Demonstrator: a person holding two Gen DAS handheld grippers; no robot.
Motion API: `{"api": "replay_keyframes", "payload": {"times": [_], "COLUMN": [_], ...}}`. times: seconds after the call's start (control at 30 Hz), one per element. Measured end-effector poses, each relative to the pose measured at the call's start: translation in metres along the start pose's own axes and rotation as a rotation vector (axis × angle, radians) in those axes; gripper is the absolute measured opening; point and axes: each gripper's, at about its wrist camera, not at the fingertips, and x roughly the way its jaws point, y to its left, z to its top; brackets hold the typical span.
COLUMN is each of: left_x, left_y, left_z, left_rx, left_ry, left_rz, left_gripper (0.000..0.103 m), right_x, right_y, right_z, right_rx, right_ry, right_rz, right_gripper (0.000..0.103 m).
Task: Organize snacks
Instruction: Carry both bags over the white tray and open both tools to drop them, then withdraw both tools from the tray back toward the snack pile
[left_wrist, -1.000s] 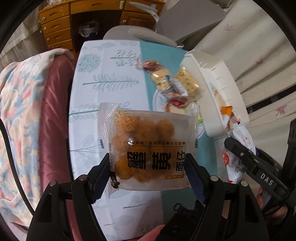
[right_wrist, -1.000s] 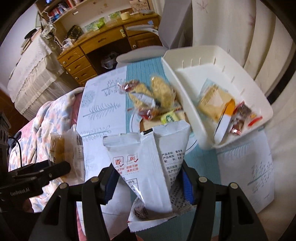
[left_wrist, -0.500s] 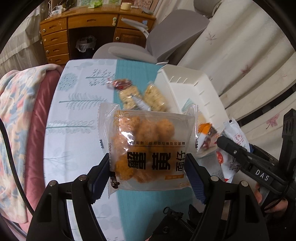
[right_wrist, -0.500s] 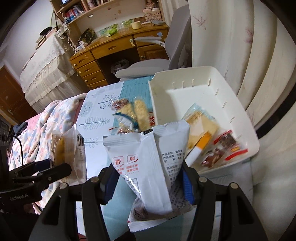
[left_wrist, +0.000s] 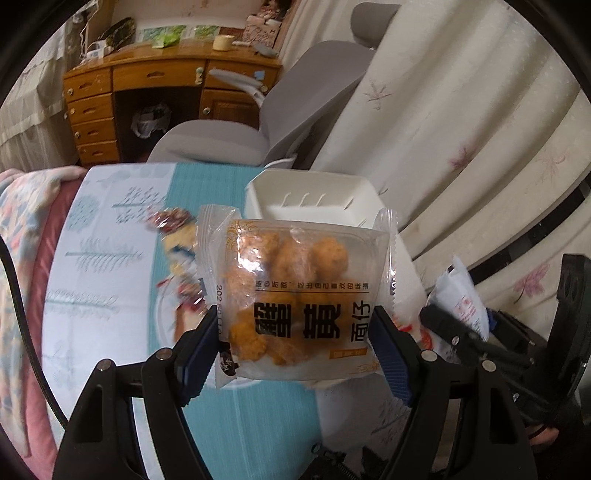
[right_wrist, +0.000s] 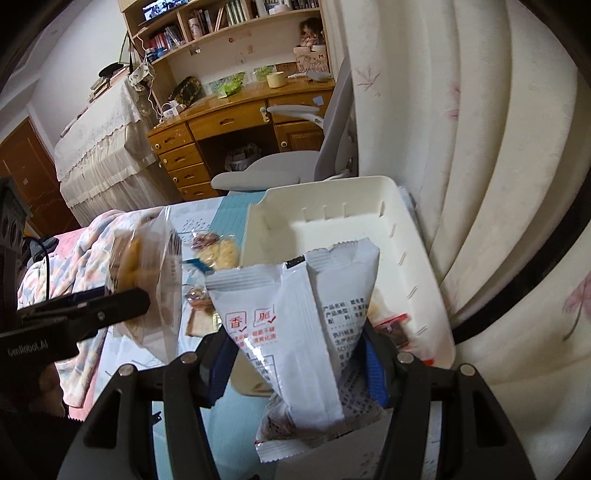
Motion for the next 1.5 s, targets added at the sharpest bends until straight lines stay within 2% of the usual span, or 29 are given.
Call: {"api": "replay_keyframes", "payload": {"times": [0.23,0.43,0.7,0.8,0.87,0.97,1.23,1.5], "left_x": [0.029,0.050,0.064,0.060,0.056,0.050,0.025,-0.009], "left_y": [-0.026,-0.044,-0.054,-0.053,-0.053,-0.050,-0.030,0.003], "left_z": [0.023,0.030,0.030,0.029,0.028,0.026,0.013,-0.010], "left_rx": [0.016,0.033,0.043,0.037,0.039,0.029,-0.013,-0.061], "left_ry": [-0.049,-0.043,-0.009,-0.020,-0.028,-0.032,-0.045,-0.056], "left_rz": [-0.029,-0.037,-0.027,-0.050,-0.048,-0.052,-0.028,-0.001], "left_gripper": [0.079,0.079,0.093,0.096,0.099,0.099,0.099,0.099], "right_x": [0.009,0.014,0.019,0.021,0.021,0.018,0.013,0.007], "right_y": [-0.029,-0.044,-0.049,-0.049,-0.049,-0.049,-0.042,-0.018], "right_z": [0.006,0.008,0.007,0.005,0.003,0.003,0.000,-0.006], "right_rx": [-0.020,-0.028,-0.014,-0.010,-0.005,0.007,0.052,0.066], "right_ry": [-0.008,-0.014,0.010,0.024,0.024,0.009,0.004,0.004], "right_rz": [0.006,0.021,0.015,0.012,0.016,0.014,0.034,0.061], "right_gripper": [0.060,0.060,0.060,0.063,0.074,0.085,0.085,0.085]}}
